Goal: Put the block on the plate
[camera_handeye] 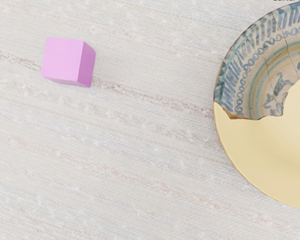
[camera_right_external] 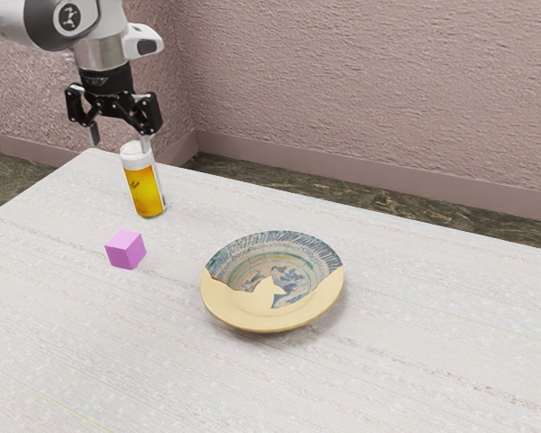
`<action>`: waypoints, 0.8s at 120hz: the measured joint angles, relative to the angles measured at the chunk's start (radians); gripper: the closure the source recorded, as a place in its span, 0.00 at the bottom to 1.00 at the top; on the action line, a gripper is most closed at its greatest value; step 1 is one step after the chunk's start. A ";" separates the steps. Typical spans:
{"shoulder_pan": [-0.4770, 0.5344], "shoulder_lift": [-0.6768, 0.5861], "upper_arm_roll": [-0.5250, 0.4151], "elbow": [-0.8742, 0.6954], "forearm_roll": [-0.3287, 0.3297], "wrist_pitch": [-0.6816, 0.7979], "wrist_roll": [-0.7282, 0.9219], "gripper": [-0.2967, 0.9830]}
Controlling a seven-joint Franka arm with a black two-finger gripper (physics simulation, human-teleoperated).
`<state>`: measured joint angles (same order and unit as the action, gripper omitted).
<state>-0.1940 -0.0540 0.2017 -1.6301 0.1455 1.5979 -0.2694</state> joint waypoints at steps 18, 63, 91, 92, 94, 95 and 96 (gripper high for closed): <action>0.008 -0.011 0.001 -0.032 0.000 0.005 -0.013 0.23; 0.149 0.019 0.001 -0.271 -0.009 0.076 -0.033 0.23; 0.163 0.080 0.001 -0.389 -0.040 0.232 -0.023 0.23; 0.164 0.082 0.001 -0.391 -0.040 0.237 -0.022 0.23; 0.166 0.090 0.001 -0.394 -0.041 0.249 -0.019 0.23; 0.167 0.094 0.001 -0.395 -0.042 0.255 -0.018 0.23; 0.169 0.098 0.001 -0.396 -0.042 0.261 -0.016 0.23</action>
<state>-0.0252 0.0442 0.2024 -2.0265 0.1032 1.8585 -0.2857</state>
